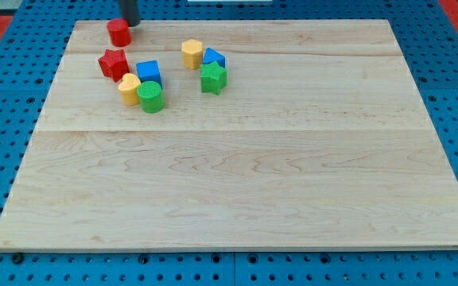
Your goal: Move the red star slightly to the left
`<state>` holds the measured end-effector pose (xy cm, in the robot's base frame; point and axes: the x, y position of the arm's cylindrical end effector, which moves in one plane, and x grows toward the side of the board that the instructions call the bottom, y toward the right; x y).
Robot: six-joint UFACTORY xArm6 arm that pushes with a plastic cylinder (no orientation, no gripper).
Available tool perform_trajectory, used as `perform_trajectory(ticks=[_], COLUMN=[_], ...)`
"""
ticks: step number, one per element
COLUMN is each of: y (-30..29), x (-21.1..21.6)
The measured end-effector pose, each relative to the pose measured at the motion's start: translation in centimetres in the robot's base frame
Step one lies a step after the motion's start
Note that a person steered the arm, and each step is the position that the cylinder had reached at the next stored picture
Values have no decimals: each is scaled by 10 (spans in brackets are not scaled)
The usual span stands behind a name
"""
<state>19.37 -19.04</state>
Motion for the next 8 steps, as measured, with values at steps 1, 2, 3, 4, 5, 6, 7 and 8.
perform_trajectory(ticks=[1,2,3,4,5,6,7,8], y=[0,27,40,77,66,28,23,22], x=[6,7,37,68,100,119,116,108])
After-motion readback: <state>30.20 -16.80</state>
